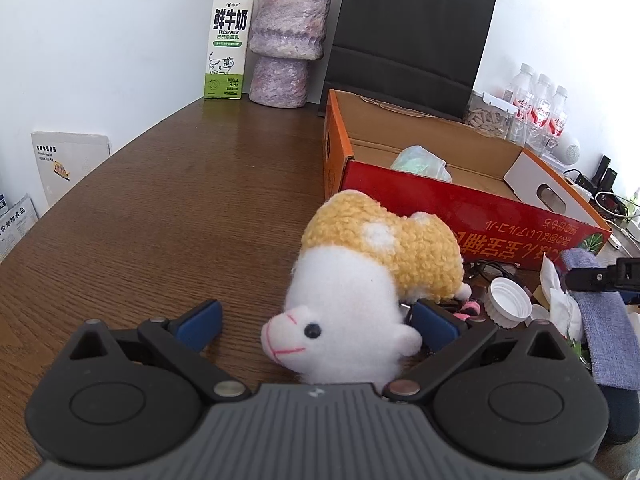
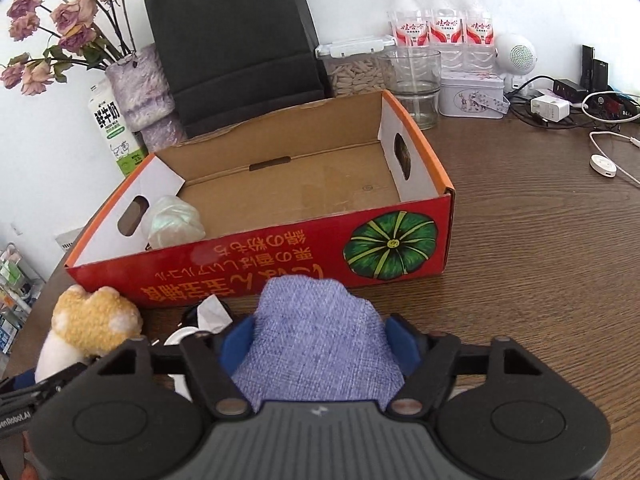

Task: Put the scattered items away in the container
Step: 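Lift the purple pouch with right tool while left tool grasps the plush hamster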

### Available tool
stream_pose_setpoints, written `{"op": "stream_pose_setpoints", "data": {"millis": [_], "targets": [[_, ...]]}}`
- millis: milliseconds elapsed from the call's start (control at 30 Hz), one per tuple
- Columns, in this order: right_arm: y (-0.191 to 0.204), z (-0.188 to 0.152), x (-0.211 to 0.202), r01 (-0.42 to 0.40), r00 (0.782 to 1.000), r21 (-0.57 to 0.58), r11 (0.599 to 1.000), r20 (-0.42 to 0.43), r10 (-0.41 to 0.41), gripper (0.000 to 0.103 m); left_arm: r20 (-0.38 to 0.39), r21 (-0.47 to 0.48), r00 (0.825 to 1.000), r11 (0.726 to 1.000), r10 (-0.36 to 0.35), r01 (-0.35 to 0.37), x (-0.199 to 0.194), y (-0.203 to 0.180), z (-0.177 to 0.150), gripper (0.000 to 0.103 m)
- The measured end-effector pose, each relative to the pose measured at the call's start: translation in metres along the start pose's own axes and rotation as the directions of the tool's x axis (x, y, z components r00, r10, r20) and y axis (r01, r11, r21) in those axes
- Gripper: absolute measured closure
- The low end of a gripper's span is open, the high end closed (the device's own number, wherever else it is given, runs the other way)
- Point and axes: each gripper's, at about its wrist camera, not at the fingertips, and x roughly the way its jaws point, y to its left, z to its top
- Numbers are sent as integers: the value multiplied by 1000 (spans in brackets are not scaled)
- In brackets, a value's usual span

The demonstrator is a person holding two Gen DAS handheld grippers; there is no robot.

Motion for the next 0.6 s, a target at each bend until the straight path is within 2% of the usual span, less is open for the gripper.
{"op": "stream_pose_setpoints", "data": {"millis": [33,100,233,400,600], "targets": [[-2,0,-1,-11,1000,2,1000,3,11,70,-1,5,1000,1000,10,-10,1,-1,2,0],[-5,-1,-5,-37,999,14,999,16,37,82,4,7,1000,1000,21,-21,2,-1,6,0],[-4,-5,-18,-54,996,-11,998,73,55,82,14,1,1000,1000,24,-24,0,0,7,0],[-10,-6,-41,-124,981,-12,992,150,124,82,4,-3,1000,1000,31,-31,2,1,7,0],[-20,-6,-54,-168,968,0,986,188,165,82,1,-4,999,999,44,-44,2,1,6,0]]}}
